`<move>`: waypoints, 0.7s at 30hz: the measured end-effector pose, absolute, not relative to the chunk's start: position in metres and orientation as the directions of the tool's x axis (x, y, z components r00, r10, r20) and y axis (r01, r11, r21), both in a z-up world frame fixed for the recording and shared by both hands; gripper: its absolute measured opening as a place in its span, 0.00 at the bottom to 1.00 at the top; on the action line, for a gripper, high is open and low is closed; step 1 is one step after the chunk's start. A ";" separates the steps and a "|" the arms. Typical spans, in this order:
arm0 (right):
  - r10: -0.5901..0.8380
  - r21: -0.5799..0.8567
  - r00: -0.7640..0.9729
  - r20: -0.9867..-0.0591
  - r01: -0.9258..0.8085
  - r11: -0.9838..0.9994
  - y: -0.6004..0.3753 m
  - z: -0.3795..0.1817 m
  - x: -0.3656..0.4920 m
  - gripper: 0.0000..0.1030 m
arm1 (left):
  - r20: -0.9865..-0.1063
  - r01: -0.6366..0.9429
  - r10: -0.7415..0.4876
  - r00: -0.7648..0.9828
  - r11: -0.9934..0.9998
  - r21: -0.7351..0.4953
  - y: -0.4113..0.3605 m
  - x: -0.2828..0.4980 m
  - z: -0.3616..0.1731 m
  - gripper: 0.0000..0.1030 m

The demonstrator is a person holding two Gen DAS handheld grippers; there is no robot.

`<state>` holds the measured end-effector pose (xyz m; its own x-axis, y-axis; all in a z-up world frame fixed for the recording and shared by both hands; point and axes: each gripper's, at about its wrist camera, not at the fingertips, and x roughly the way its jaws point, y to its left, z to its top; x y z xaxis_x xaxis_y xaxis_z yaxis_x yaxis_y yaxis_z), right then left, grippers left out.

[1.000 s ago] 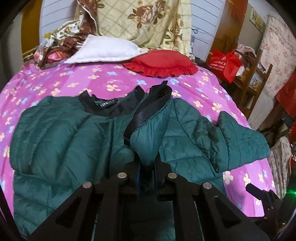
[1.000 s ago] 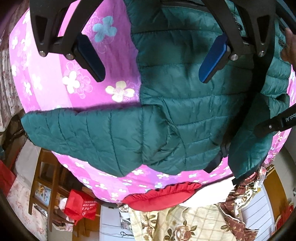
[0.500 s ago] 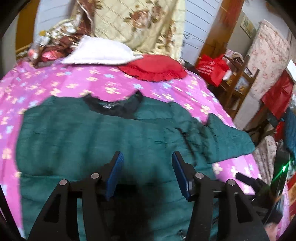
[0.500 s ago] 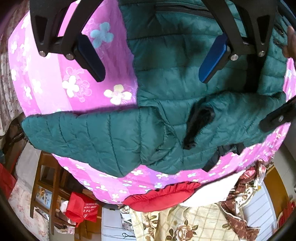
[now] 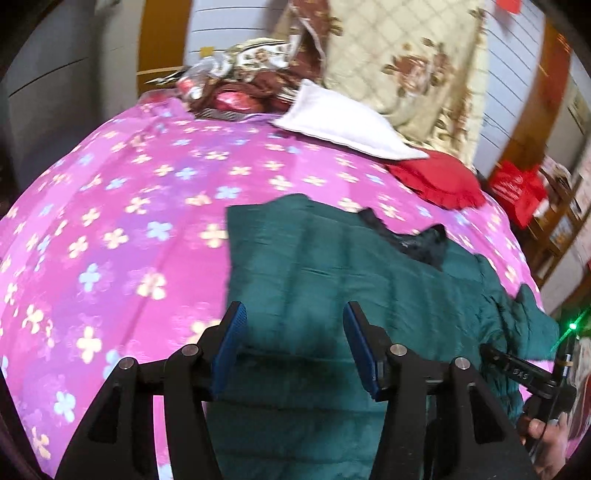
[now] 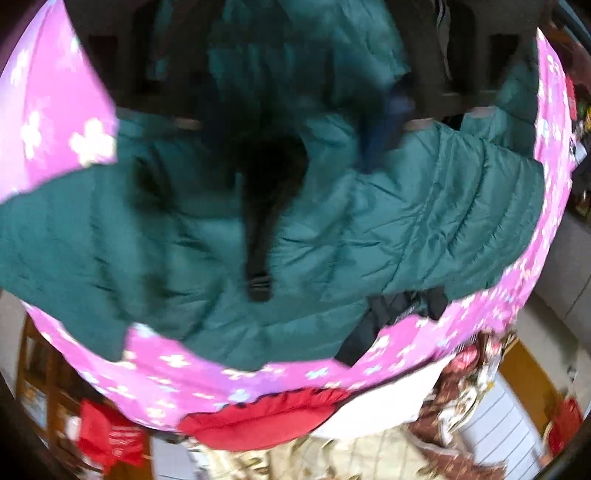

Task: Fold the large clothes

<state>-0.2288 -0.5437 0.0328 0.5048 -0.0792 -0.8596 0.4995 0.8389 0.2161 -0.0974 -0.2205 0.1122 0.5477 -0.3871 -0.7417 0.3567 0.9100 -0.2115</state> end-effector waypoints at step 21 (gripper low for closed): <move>-0.273 0.086 0.518 -0.810 0.567 0.819 -0.569 0.067 -0.223 0.46 | -0.747 0.338 -0.327 0.579 0.930 -0.145 -0.250 -0.080 0.091 0.32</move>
<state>-0.2225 -0.5689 0.0666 0.5183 -0.2734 -0.8103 0.5669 0.8193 0.0862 -0.0798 -0.2498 0.0911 0.5787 -0.3269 -0.7472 0.3382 0.9298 -0.1449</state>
